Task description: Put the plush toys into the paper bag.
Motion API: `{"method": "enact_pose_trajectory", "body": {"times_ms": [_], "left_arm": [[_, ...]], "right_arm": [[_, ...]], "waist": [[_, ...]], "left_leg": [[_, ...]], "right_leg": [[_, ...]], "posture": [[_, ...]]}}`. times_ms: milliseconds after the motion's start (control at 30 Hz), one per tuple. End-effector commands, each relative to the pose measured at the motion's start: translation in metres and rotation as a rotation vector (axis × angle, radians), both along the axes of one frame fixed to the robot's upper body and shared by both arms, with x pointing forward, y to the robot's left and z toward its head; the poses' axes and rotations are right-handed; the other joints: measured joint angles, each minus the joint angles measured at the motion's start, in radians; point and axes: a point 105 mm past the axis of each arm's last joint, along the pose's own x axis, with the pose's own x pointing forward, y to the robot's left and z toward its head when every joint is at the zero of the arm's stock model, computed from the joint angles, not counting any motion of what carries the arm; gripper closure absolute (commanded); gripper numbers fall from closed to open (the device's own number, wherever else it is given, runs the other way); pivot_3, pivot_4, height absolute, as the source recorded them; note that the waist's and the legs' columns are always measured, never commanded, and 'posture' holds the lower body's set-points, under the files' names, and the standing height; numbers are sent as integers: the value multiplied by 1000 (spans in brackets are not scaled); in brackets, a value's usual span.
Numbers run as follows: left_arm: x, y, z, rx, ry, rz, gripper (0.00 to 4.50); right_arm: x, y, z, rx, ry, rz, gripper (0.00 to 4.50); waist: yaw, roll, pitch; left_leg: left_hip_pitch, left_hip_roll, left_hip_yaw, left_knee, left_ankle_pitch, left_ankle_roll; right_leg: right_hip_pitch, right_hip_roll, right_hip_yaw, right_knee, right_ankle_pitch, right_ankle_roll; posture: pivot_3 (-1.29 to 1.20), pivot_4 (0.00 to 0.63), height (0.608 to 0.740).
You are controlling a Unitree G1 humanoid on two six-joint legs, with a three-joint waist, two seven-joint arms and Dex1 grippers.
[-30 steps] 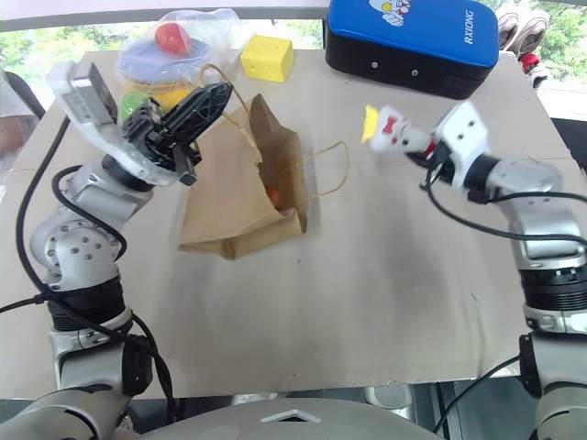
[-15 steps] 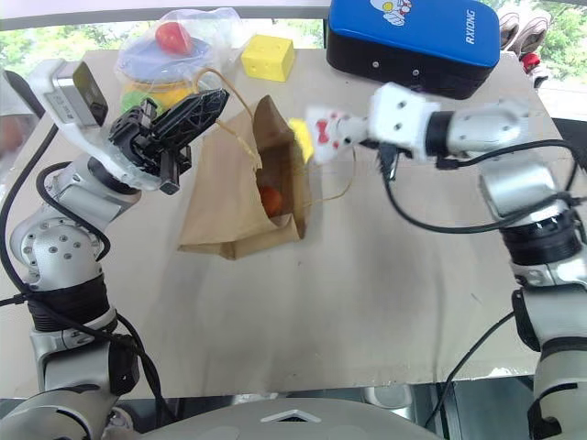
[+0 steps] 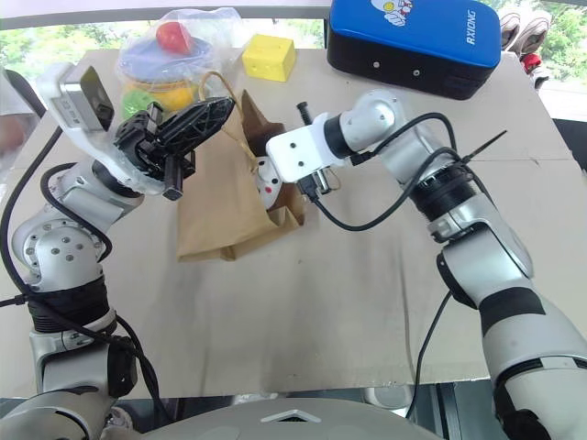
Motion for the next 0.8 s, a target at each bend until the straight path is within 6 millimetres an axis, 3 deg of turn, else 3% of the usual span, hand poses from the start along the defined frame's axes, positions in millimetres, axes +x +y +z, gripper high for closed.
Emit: {"method": "enact_pose_trajectory", "body": {"times_ms": [33,67,200,633,800], "left_arm": [[-7,-7,9,-4,-65,-21,4500],[-8,-8,8,-7,-66,-21,4500],[-9,-5,6,-17,-59,-7,4500],[-6,5,2,-30,-49,17,4500],[-5,5,2,-26,-54,12,4500]], "right_arm": [[-10,16,4,-45,-60,104,3680],[-11,21,6,-19,-74,117,3416],[-9,16,9,5,-135,118,1507],[-8,-42,19,111,-31,-70,1507],[-14,-68,30,302,217,-232,1507]], "waist": [[-2,0,0],[-2,0,0],[-2,0,0],[-2,0,0],[4,0,0]], "left_leg": [[0,0,0,0,0,0],[0,0,0,0,0,0],[0,0,-1,0,0,0],[0,0,0,0,0,0],[0,0,0,0,0,0]], "right_leg": [[0,0,0,0,0,0],[0,0,0,0,0,0],[0,0,0,1,0,0],[0,0,0,1,0,0],[0,0,0,1,0,0]], "posture": [[0,150,740],[0,150,740],[0,150,740],[0,150,740],[0,150,740]]}}
